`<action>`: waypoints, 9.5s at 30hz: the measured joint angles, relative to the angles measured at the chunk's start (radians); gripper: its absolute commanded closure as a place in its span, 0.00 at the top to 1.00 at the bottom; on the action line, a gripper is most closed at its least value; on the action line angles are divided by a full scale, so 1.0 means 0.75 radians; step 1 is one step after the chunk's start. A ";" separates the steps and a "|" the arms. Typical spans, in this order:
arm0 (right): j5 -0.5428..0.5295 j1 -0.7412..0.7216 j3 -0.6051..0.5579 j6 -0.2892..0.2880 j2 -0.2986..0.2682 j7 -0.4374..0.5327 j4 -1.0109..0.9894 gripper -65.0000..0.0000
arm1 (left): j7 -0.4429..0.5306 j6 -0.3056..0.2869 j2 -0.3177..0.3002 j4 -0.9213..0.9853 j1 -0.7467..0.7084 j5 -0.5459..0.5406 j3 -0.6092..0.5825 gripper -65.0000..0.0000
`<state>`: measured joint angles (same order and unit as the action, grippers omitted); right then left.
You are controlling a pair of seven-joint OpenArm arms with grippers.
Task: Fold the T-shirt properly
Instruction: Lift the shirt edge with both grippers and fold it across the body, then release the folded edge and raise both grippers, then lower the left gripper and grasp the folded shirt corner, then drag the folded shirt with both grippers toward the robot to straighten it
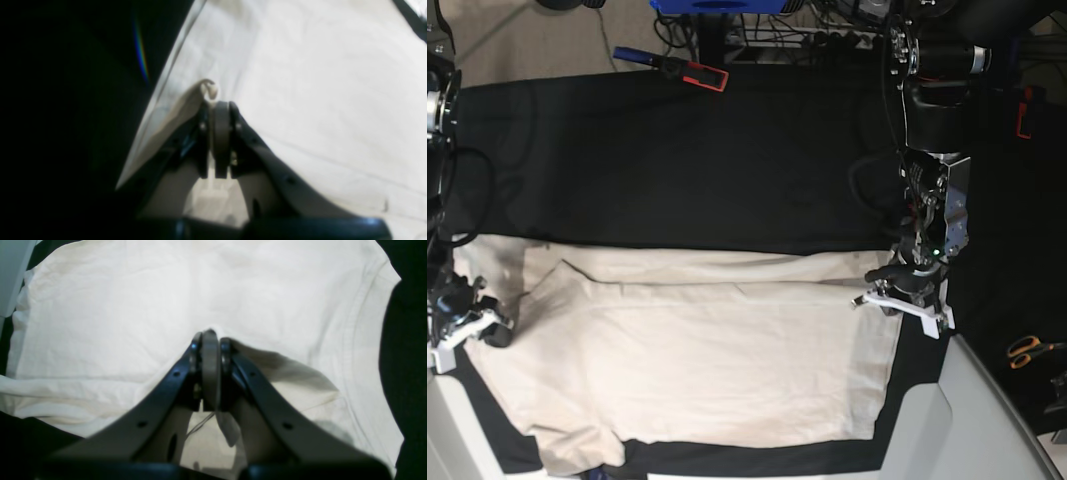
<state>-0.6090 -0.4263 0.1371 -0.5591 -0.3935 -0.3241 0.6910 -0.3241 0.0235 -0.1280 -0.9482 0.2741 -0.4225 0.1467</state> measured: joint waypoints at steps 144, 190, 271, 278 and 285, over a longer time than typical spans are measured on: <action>-0.020 0.086 1.176 0.162 0.132 -0.091 -0.435 0.00 | 0.047 -0.001 -0.028 -0.091 -0.195 -0.422 0.127 1.00; -0.020 0.086 1.176 0.162 0.131 -0.091 -0.435 0.00 | 0.181 -0.020 -0.009 0.154 -0.082 -0.422 0.052 0.52; -0.017 0.173 1.172 0.156 0.059 -0.108 -0.427 0.00 | 0.055 -0.054 -0.031 0.006 -0.263 -0.458 0.053 0.00; -0.025 0.198 1.167 0.133 0.055 -0.106 -0.424 0.00 | -0.011 -0.041 -0.058 -0.175 -0.408 -0.454 0.046 0.00; -0.010 0.266 1.136 0.116 0.031 -0.301 -0.292 0.00 | -0.023 -0.043 -0.097 -0.256 -0.507 -0.457 0.046 0.00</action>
<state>-0.6163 -0.2272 0.9894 -0.4717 -0.3706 -0.5499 0.4717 -0.3412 -0.0086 -0.2008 -1.1404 -0.1059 -0.7654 0.1810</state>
